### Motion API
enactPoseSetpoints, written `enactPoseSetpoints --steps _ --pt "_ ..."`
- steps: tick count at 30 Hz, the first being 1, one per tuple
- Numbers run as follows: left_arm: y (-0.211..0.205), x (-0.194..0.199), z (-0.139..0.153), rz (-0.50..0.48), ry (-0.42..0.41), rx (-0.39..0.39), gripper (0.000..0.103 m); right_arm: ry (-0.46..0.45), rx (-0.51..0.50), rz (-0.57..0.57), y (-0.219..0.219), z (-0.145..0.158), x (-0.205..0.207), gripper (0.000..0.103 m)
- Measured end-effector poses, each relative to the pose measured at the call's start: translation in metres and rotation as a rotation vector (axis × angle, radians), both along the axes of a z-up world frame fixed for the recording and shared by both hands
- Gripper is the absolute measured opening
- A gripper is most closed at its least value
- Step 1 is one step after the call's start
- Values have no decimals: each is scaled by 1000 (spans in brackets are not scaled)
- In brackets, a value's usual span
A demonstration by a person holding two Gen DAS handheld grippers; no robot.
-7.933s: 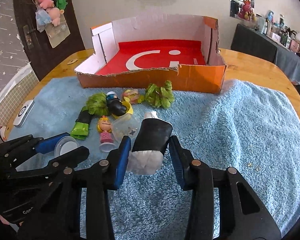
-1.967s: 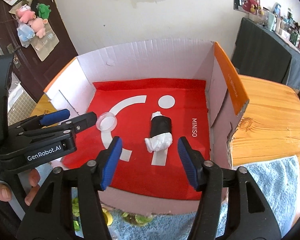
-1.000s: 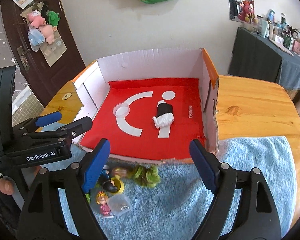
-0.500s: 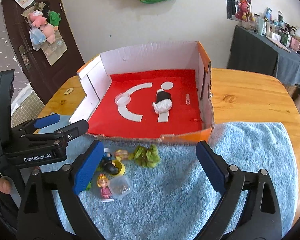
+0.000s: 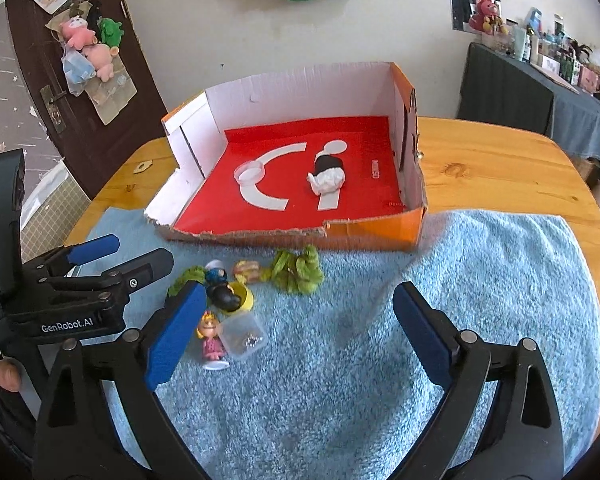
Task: Organize objects
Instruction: 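Move the left tool to the green packet while the right tool approaches the clear container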
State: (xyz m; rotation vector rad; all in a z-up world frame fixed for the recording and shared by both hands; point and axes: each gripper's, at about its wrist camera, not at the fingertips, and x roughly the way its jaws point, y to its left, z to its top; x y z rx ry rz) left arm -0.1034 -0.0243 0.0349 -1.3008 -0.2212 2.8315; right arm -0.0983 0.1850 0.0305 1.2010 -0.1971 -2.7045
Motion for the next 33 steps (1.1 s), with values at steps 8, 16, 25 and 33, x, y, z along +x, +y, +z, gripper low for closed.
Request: enactPoseSetpoints --steps 8,16,25,33 --pt "4 9 -4 -7 -10 8 103 -11 0 3 -2 -5 9 96" --pt "3 18 -9 -9 -26 32 103 -16 5 6 -3 -5 15 96" --pt "1 29 -26 2 -51 29 103 -22 43 8 -8 -14 16 96" --pt "-2 29 -34 34 -71 50 103 -12 72 42 -22 -20 15 96"
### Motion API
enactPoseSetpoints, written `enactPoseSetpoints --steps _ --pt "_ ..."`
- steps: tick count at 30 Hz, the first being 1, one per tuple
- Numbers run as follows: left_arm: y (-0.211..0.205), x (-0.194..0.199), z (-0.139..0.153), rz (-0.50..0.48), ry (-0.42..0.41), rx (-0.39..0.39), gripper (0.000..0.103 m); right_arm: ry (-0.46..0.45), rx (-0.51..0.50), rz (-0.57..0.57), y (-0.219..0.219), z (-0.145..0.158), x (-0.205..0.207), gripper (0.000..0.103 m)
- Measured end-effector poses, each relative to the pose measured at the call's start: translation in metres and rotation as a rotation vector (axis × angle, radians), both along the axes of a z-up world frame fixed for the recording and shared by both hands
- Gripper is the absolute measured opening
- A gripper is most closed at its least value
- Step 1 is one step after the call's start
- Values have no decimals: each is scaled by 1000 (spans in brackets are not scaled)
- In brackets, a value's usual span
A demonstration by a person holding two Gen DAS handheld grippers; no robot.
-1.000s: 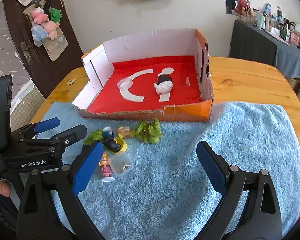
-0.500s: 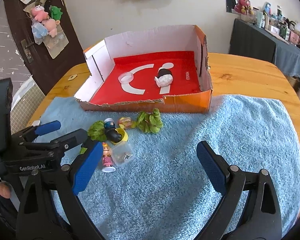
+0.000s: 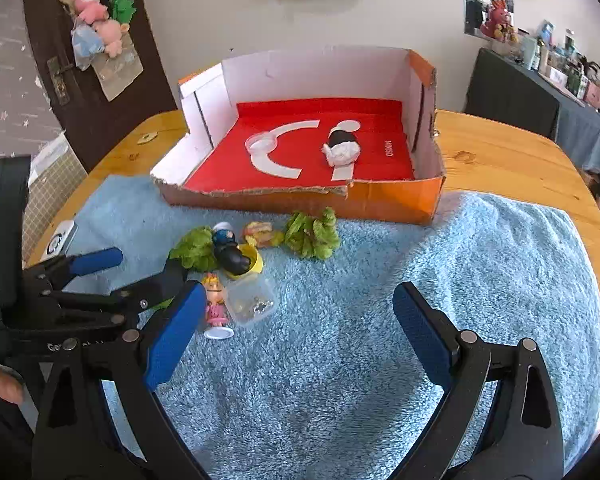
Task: Organize objects
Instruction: 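Move the left tool to the green packet while the right tool approaches the clear container, then close the right tool on the clear container while the left tool grasps the green packet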
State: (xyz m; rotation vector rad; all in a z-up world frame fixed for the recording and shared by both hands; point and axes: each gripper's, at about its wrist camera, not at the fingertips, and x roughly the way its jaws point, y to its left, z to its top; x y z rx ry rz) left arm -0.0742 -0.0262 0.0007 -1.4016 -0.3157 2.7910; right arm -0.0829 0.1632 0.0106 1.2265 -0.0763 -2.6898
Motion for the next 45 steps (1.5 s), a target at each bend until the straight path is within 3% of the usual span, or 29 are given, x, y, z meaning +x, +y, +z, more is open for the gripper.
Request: enactPoseSetpoints --steps 14,18,26,33,40,45 --pt "2 -2 -11 19 -18 -23 103 -23 76 2 -1 -16 -8 95" --pt "2 0 -11 35 -11 -32 101 -31 92 27 -6 -20 -9 86" --pt "2 0 -16 34 -20 -36 97 -44 98 71 -13 -26 -10 81" --pt "-1 2 -16 42 -11 -40 91 -57 84 94 -16 -32 -18 78" --pt "-6 3 -15 54 -11 -45 78 -65 91 146 -30 -35 -22 72" --pt "0 4 -15 62 5 -68 77 -71 107 165 -30 -39 -24 67"
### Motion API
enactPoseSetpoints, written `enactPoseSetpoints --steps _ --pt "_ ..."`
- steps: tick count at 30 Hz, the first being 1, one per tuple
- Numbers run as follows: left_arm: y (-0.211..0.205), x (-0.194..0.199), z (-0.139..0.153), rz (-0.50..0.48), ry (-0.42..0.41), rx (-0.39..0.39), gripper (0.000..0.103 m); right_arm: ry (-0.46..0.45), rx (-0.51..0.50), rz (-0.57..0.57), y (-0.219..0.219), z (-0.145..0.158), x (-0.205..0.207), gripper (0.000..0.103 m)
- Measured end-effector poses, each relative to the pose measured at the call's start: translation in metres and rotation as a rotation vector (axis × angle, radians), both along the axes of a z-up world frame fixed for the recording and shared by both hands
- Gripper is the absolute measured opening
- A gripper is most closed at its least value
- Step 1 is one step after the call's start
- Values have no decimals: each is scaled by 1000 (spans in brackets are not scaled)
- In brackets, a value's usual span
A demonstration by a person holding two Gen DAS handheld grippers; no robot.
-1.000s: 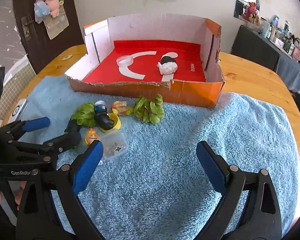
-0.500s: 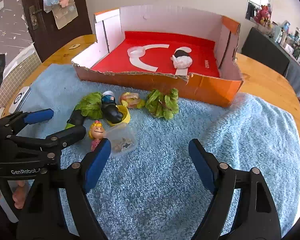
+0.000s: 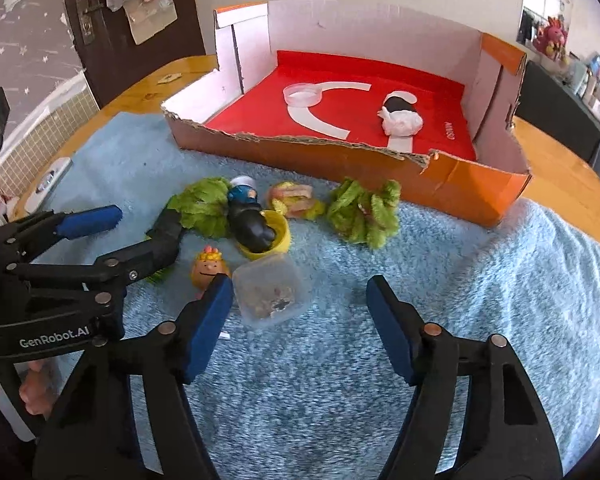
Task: Organize objects
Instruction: 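Close the right tool on the clear container while the left tool grasps the green packet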
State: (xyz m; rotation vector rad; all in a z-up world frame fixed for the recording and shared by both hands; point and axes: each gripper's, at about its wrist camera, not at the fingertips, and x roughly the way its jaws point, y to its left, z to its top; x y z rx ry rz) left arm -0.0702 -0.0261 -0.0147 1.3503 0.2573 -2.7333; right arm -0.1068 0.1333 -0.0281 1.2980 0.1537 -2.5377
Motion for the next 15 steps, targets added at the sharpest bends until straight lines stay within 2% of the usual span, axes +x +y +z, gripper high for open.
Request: enactPoseSetpoints --steps 3,5,8,10,11,14,15 --pt "3 -2 -2 -12 8 -37 77 -13 10 7 0 -4 -1 66" --pt "2 -4 -2 -9 9 -29 77 -4 26 12 -1 -4 -1 63" --pt "1 -5 -1 0 14 -18 76 7 26 13 -1 -4 -2 52" --pt "7 -3 -1 -9 28 -38 61 19 30 15 -2 -4 1 40" --pt "10 -1 -1 -18 34 -41 58 22 29 13 -3 -3 1 38" --pt "17 -1 -1 -34 48 -62 51 36 19 14 -1 -4 3 38" --pt "17 -3 -1 -44 50 -45 40 32 10 13 0 -4 3 38"
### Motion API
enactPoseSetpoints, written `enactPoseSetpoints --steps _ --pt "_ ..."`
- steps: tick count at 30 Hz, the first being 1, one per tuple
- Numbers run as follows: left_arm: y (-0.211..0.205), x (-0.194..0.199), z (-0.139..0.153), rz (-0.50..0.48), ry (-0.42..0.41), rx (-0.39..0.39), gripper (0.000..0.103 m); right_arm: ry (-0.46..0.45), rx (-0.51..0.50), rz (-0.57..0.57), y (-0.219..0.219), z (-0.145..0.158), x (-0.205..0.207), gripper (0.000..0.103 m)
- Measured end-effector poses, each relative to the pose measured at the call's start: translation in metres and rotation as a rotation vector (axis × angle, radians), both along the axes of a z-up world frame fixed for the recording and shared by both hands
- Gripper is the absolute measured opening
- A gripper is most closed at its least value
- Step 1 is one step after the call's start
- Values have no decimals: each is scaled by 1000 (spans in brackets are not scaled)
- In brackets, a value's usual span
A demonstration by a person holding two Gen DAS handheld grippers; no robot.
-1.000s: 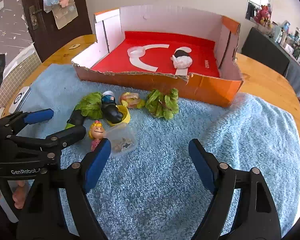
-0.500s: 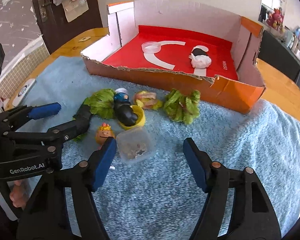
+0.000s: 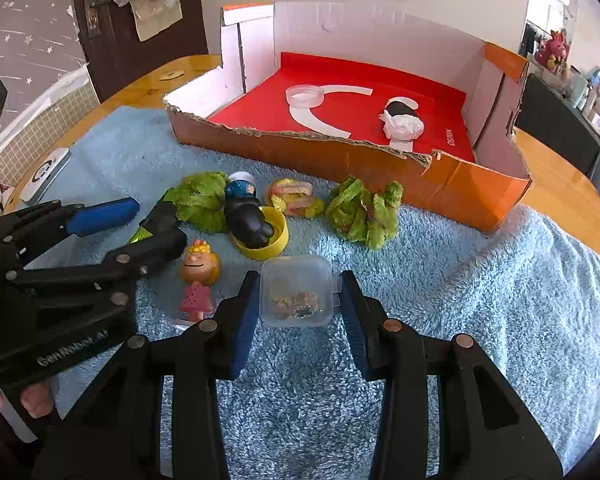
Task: Organize objects
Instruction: 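Close the right tool on the clear container while the left tool grasps the green packet, then carry the green packet with the left tool while the right tool carries the container into the box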
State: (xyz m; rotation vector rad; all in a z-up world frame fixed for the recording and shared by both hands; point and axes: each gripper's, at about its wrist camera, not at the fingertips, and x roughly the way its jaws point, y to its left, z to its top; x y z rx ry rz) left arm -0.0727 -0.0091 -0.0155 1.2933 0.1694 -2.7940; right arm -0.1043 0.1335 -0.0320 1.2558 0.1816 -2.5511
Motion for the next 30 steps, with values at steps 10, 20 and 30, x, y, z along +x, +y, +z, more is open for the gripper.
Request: enactPoseSetpoints --steps 10,20,30 --pt "-2 3 2 -21 -5 29 24 -23 -76 -45 14 4 0 38" --pt "-5 12 12 -36 6 78 24 -19 -136 -73 18 13 8 38" --pt "-7 13 23 -53 29 104 24 -9 -157 -74 13 23 14 38"
